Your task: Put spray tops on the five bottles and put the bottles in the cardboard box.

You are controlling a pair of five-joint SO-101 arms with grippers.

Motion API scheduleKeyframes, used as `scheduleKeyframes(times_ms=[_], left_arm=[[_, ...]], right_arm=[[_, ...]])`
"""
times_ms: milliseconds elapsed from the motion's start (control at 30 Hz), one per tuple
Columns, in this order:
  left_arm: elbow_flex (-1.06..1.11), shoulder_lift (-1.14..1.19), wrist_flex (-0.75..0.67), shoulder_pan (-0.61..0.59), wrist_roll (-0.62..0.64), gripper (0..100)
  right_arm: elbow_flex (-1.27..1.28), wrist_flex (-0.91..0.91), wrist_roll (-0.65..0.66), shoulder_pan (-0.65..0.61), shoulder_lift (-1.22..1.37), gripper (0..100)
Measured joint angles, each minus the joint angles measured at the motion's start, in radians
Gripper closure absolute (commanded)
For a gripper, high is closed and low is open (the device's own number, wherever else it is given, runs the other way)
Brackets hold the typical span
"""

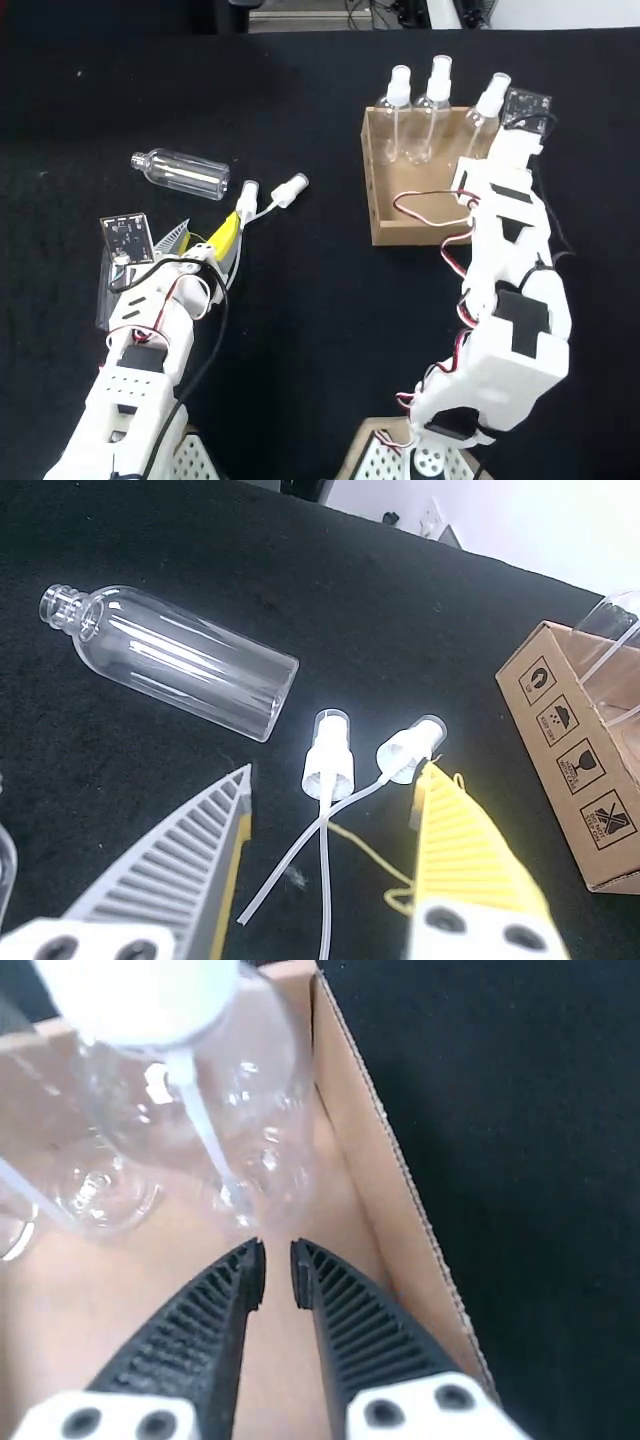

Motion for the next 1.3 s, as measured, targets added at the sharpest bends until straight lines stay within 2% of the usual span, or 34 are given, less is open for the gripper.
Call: scheduleKeyframes(times_ms=[233, 833, 1300], left_arm=[[0.000, 0.000, 0.000, 0.000, 0.000, 75], [0.000, 0.000, 0.000, 0.000, 0.000, 75], [0.000, 0.000, 0.000, 0.000, 0.000, 75]], right_arm=[[-0.002, -0.077, 0.000, 0.000, 0.035, 98.7], [-0.021, -0.089, 0.000, -0.020, 0.081, 98.2], [-0.057, -0.195, 0.000, -0.020, 0.153, 98.2]])
